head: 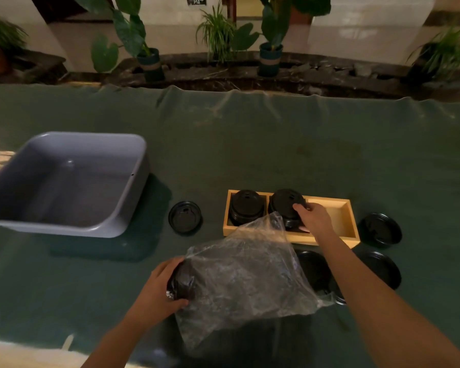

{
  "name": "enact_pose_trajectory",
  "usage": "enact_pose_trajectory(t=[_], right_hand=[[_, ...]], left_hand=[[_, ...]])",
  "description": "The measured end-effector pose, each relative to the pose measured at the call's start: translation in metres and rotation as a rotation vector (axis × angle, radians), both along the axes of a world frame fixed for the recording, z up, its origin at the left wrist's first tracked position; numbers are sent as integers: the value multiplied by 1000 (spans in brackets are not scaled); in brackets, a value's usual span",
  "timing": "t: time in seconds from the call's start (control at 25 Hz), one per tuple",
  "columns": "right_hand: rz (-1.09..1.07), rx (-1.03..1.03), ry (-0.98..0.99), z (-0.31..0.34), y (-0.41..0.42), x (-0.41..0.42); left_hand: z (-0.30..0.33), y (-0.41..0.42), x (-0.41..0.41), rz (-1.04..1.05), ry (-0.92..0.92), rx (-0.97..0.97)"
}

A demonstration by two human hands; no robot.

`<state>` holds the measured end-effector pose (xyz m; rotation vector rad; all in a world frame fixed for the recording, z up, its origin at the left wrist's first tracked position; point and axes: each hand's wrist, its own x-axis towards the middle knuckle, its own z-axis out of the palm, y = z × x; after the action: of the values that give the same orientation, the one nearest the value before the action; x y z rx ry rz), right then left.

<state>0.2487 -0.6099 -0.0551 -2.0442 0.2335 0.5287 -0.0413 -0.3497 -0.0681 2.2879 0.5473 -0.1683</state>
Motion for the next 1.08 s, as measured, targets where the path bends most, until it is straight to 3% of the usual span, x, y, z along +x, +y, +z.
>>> enact_pose_trajectory(t=[0.12,0.2,0.28,0.32,0.4,0.48,0.6,0.68,0.76,0.8,0.84,0.92,0.96,1.08], right_hand=[[61,-355,-161,4,2,-5],[64,-520,-432,2,1,-12],[288,-574,-763,-4,-1,-18],[476,-613,-819,-8,-1,-21],[737,-711,-692,-13,-1,-24],[752,-770,-565,-18,0,-25],[777,-799,-551,-8,11,-30],[639,-688,-608,11,11,-39],[361,-456,-676,27,-5,-54],[314,-299,-567,33,-19,-62],[373,-131,-338,37,-31,-73],[674,245,253,38,-38,-99],[785,378,452,36,-34,-107],[967,613,733,31,7,-114]], left_hand=[[0,1,0,-6,16,-4],[0,1,0,-4,13,-8],[0,1,0,4,6,-16],[0,1,0,4,4,-19],[0,1,0,-4,6,-20],[1,0,0,-2,17,-10],[1,-1,0,-2,23,9],[2,-1,0,-8,15,2],[3,0,0,-14,5,-5],[3,1,0,-21,-1,-9],[5,0,0,-32,-6,-15],[9,-3,-3,-69,3,-36],[10,-6,-5,-74,3,-34],[11,-6,-13,205,-160,-8]])
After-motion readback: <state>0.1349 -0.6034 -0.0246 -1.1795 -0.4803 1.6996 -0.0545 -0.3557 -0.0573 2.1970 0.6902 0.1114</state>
